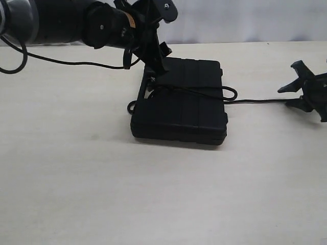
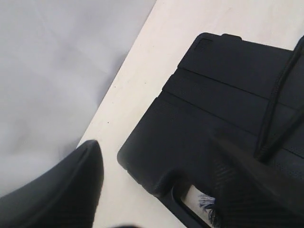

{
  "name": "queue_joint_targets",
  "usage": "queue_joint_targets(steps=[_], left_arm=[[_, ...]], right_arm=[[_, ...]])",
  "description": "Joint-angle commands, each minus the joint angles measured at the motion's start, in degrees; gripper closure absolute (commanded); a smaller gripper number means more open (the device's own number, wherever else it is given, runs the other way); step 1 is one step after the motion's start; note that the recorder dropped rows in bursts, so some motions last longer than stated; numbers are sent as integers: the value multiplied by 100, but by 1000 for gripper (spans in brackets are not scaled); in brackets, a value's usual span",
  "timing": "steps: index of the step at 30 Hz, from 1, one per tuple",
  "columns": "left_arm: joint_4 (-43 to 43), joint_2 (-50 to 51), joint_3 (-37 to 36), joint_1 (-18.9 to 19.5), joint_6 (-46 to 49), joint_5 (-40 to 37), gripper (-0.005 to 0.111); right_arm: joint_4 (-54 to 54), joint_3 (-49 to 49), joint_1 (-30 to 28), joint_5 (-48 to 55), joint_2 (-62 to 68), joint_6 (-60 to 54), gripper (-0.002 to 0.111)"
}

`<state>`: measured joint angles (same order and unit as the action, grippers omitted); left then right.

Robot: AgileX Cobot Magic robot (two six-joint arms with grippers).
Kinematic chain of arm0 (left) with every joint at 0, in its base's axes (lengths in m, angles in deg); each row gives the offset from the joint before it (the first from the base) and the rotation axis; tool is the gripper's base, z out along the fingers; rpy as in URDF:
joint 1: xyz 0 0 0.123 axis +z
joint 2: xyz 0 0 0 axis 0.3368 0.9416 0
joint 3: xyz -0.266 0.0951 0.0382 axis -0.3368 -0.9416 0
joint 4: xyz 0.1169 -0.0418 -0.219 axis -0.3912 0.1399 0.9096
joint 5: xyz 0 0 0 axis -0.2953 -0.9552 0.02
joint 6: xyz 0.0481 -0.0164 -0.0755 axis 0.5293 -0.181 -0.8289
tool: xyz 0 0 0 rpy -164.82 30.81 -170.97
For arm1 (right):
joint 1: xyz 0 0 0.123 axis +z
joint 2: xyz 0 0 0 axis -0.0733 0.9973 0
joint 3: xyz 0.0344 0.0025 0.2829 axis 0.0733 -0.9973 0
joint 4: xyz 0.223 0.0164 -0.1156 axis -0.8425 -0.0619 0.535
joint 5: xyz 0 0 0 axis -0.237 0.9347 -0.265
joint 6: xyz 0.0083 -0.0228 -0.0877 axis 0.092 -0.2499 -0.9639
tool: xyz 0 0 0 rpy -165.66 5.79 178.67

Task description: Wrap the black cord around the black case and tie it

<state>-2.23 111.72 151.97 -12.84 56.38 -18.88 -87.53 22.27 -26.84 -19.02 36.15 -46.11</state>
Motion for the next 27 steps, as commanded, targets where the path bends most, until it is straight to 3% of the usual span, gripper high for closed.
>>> queue_joint_targets(steps=[1,2,6,12,18,27], left_arm=[[60,-46,-3,18,-74,114,46],[60,-46,-3,18,-74,102,46],[60,-46,-3,18,-74,0,46],[60,-46,-3,18,-74,-221,46],[60,-46,-3,18,-74,-626,46],[40,-62,-3,266,-211,-1118,49]], right_arm=[[840,410,79,-53,118,514,66],[1574,629,79,-53,171,825,73],[2835,1031,79,141,278,1593,91],[3684,1317,127,100,301,2288,84],[3499,1316,128,-174,316,2448,74],[3556,1614,282,-228,842,2428,73]])
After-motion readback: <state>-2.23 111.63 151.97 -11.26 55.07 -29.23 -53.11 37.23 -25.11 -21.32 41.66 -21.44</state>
